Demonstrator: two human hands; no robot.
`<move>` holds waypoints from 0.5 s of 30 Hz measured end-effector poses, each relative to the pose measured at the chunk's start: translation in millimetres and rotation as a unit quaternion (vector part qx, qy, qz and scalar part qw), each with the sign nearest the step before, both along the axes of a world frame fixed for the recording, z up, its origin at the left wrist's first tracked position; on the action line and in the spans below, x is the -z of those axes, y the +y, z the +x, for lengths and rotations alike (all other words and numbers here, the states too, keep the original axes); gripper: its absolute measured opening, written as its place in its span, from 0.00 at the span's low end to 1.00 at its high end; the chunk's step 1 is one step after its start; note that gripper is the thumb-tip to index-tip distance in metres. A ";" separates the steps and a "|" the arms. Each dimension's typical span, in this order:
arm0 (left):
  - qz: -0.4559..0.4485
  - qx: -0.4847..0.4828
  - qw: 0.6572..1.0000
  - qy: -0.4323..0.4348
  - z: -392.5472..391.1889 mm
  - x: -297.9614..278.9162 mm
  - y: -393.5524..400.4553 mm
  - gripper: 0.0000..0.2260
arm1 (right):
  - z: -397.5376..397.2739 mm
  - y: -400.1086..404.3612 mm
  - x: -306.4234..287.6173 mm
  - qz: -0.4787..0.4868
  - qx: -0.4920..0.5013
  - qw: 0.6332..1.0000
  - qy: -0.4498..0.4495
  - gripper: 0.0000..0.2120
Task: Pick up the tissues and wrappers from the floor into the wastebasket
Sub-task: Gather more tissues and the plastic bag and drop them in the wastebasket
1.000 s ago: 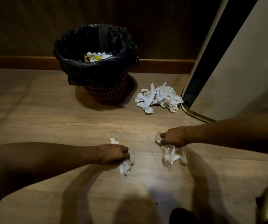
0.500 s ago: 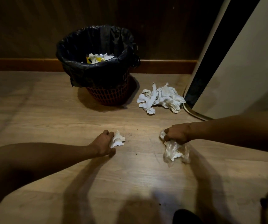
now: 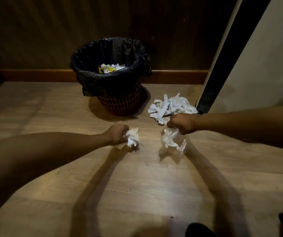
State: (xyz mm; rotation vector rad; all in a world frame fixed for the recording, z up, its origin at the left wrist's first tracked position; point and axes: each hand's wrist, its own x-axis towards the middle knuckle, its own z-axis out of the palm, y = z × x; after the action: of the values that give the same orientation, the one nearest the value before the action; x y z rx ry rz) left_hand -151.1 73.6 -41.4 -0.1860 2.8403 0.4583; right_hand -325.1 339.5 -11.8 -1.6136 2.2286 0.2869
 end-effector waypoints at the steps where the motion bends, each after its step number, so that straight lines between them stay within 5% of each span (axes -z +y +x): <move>1: -0.005 0.001 1.000 0.016 -4.5 -12.2 0.8 0.10 | -3.5 -5.2 -9.7 -0.022 0.014 1.000 0.008 0.15; 15: -0.020 0.012 0.949 0.316 -47.1 -188.2 -2.8 0.10 | -38.4 -60.5 -150.7 -0.345 0.204 0.916 0.025 0.16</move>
State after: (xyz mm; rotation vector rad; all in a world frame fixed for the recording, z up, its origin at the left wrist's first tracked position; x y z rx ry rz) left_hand -198.2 70.8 146.7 -0.0065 3.4743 0.5309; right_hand -363.5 279.0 138.9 -1.3580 2.8155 -0.6499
